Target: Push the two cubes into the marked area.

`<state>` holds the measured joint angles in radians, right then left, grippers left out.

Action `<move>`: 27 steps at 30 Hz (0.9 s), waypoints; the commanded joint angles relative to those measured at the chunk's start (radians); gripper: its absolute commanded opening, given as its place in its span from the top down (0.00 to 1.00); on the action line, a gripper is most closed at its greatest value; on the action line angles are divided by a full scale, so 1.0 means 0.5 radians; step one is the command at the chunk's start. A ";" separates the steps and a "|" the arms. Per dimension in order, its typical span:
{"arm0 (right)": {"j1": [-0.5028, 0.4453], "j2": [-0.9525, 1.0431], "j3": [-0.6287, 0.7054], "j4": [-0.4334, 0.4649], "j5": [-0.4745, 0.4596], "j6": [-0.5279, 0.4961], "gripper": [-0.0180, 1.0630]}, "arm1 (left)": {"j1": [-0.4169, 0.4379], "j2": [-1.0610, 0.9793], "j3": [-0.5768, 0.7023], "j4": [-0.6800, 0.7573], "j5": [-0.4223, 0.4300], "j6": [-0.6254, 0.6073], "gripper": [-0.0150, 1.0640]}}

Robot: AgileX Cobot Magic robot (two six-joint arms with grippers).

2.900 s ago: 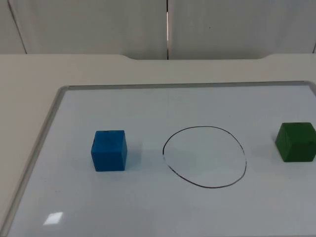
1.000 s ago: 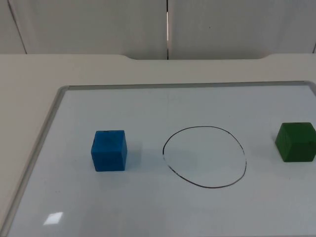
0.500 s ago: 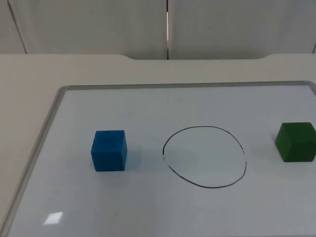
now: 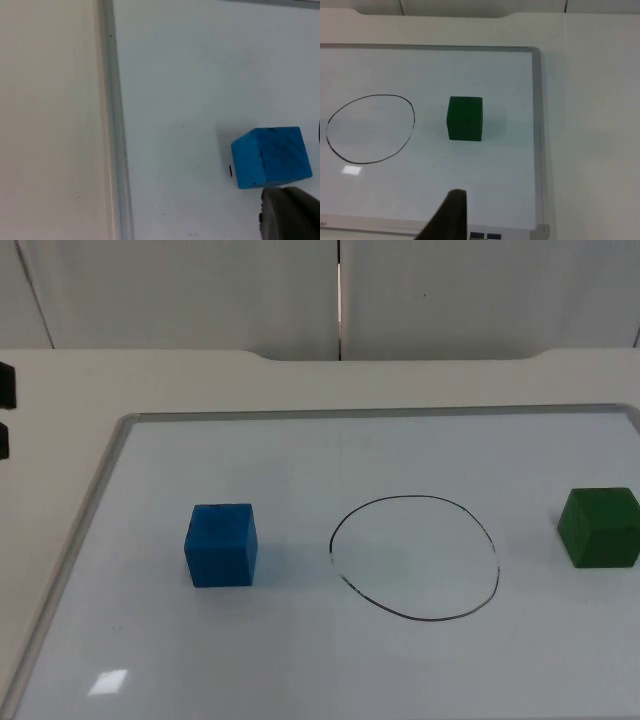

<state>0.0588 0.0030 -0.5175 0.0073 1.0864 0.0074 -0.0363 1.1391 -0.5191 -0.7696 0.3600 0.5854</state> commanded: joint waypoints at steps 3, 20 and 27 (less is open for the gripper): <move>-0.011 -0.006 0.005 0.001 -0.014 -0.002 0.01 | -0.190 0.170 -0.008 -0.082 -0.197 0.038 0.99; -0.011 -0.006 0.005 0.006 -0.014 -0.002 0.01 | -0.423 0.819 -0.217 -0.069 -0.543 0.038 0.99; -0.011 -0.006 0.005 0.006 -0.014 -0.002 0.01 | -0.423 1.054 -0.312 -0.069 -0.543 0.029 0.99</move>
<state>0.0588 0.0030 -0.5175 0.0073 1.0864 0.0054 -0.2407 1.6346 -0.6618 -0.7940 0.0954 0.6031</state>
